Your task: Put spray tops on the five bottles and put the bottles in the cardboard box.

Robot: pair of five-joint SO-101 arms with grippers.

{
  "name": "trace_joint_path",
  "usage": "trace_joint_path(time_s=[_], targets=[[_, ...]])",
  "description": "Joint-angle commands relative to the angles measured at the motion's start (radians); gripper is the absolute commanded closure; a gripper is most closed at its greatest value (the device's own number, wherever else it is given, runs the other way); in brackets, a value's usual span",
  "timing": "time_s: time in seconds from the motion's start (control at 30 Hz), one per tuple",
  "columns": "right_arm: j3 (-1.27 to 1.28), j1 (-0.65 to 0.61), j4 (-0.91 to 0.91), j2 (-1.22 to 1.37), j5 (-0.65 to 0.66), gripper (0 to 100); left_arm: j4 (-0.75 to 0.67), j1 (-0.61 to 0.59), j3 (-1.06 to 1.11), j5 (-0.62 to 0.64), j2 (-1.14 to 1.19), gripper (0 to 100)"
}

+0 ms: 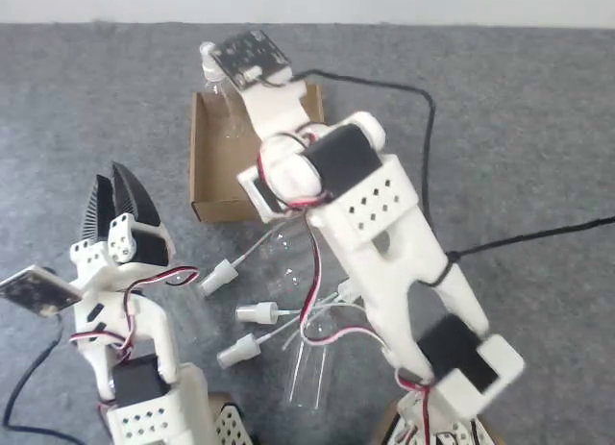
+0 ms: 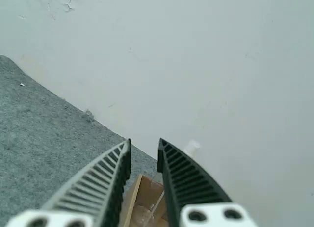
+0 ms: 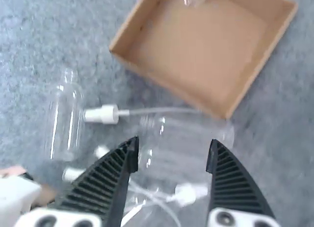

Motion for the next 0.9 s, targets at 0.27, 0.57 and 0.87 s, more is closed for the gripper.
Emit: trace_joint_path(time_s=[0.27,0.57,0.87], targets=[[0.446,-0.005,0.039,-0.325,-0.080,81.1,-0.037,0.003,-0.016,-0.002,-0.017,91],[0.710,-0.010,0.039,-0.435,-0.206,81.1,-0.037,0.003,-0.016,-0.002,-0.017,91],[0.876,-0.010,0.038,-0.535,-0.258,81.1,-0.037,0.003,-0.016,-0.002,-0.015,91]])
